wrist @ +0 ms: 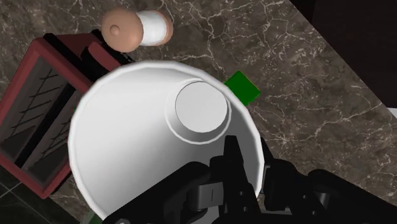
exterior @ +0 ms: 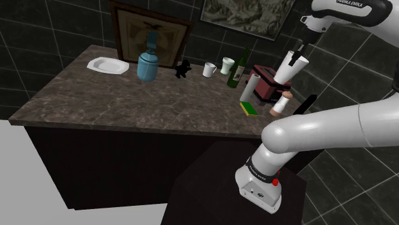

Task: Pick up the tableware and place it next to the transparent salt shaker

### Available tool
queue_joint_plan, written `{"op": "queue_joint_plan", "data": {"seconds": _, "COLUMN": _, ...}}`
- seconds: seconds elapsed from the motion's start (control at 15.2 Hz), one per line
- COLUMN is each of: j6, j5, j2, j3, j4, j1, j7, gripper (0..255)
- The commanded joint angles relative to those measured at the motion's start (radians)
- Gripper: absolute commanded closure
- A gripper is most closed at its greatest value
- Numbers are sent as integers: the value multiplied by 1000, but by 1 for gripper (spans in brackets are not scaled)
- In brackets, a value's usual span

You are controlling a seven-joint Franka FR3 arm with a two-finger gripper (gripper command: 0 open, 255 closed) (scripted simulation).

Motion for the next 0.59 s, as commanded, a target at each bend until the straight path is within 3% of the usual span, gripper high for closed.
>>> {"op": "queue_joint_plan", "data": {"seconds": 0.0, "j6": -4, "j5": -19, "j2": -11, "j3": -34, "j4": 8, "j1": -12, "j7": -46, "gripper": 255}}
{"op": "queue_joint_plan", "data": {"seconds": 0.53, "j6": 2, "j5": -76, "j2": -10, "j3": -183, "j4": 70, "j1": -32, "j7": -211, "gripper": 255}}
